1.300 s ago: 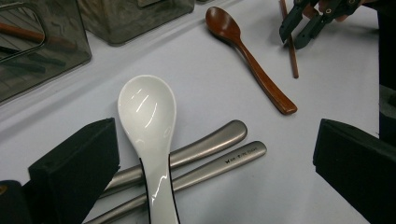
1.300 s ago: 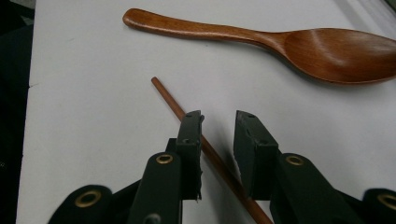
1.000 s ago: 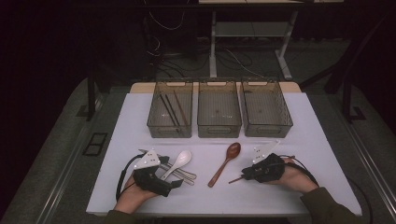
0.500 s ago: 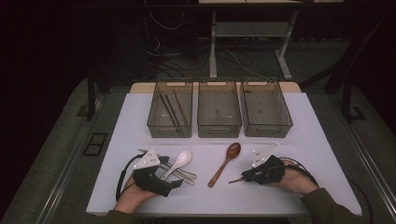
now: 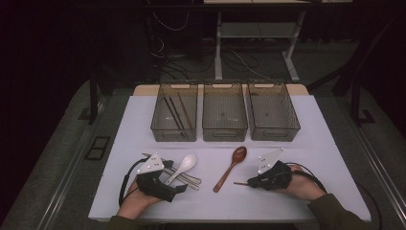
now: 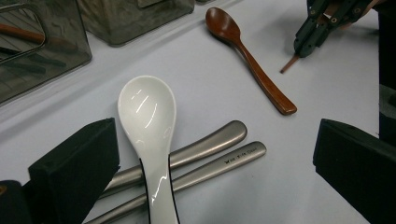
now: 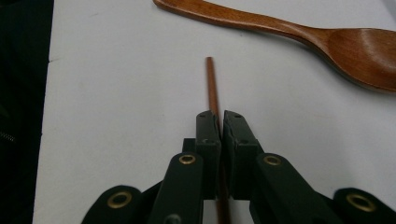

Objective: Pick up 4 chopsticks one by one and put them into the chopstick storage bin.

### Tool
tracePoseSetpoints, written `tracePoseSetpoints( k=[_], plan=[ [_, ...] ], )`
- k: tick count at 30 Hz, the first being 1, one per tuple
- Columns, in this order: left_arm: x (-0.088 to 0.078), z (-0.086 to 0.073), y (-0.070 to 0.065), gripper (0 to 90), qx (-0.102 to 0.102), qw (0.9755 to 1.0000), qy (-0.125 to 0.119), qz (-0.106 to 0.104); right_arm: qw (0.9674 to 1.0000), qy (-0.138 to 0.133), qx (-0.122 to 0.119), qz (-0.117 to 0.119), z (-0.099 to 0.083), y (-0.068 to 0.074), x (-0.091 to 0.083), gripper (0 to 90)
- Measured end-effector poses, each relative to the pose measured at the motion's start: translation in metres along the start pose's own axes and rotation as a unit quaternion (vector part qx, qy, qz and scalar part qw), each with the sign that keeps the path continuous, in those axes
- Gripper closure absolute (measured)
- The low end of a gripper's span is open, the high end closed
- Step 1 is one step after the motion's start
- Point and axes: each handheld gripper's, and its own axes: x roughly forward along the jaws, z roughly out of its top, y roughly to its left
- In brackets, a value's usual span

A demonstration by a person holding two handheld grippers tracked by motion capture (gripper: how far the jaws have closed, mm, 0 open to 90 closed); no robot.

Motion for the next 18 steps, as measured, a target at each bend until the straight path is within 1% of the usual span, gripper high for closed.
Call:
tracePoseSetpoints(
  k=[1, 4, 5, 6, 7, 9, 11, 12, 14, 15, 17, 18],
  plan=[
    [0.0, 0.0, 0.0, 0.0, 0.0, 1.0, 0.0, 0.0, 1.0, -0.001, 0.006, 0.001, 0.0, 0.0, 0.0, 85.4],
    [0.0, 0.0, 0.0, 0.0, 0.001, 1.0, 0.0, 0.0, 1.0, -0.003, 0.007, -0.006, 0.0, -0.003, 0.0, 85.4],
    [0.0, 0.0, 0.0, 0.0, 0.002, 1.0, 0.001, 0.0, 0.9999, -0.004, 0.015, -0.008, 0.0, -0.004, -0.001, 85.4],
    [0.0, 0.0, 0.0, 0.0, 0.001, 1.0, 0.001, 0.0, 0.9998, -0.005, 0.011, -0.013, -0.001, -0.007, -0.001, 85.4],
    [0.0, 0.0, 0.0, 0.0, 0.001, 1.0, 0.001, 0.0, 0.9997, -0.004, 0.019, -0.017, -0.001, -0.007, -0.001, 85.4],
    [0.0, 0.0, 0.0, 0.0, 0.001, 1.0, 0.001, 0.0, 0.9993, -0.008, 0.027, -0.025, -0.002, -0.012, -0.003, 85.4],
    [0.0, 0.0, 0.0, 0.0, 0.001, 1.0, 0.001, 0.0, 0.9984, -0.013, 0.041, -0.036, -0.003, -0.017, -0.005, 85.4],
    [0.0, 0.0, 0.0, 0.0, 0.001, 1.0, 0.001, 0.0, 0.998, -0.016, 0.043, -0.043, -0.004, -0.02, -0.006, 85.4],
    [0.0, 0.0, 0.0, 0.0, 0.002, 1.0, 0.001, 0.0, 0.9962, -0.019, 0.065, -0.054, -0.006, -0.024, -0.009, 85.4],
    [0.0, 0.0, 0.0, 0.0, 0.002, 1.0, 0.002, 0.0, 0.9955, -0.017, 0.069, -0.063, -0.008, -0.027, -0.01, 85.3],
    [0.0, 0.0, 0.0, 0.0, 0.002, 1.0, 0.001, 0.0, 0.9941, -0.015, 0.079, -0.072, -0.01, -0.031, -0.01, 85.3],
    [0.0, 0.0, 0.0, 0.0, 0.002, 1.0, 0.001, 0.0, 0.9939, -0.013, 0.08, -0.075, -0.011, -0.033, -0.009, 85.3]
  ],
)
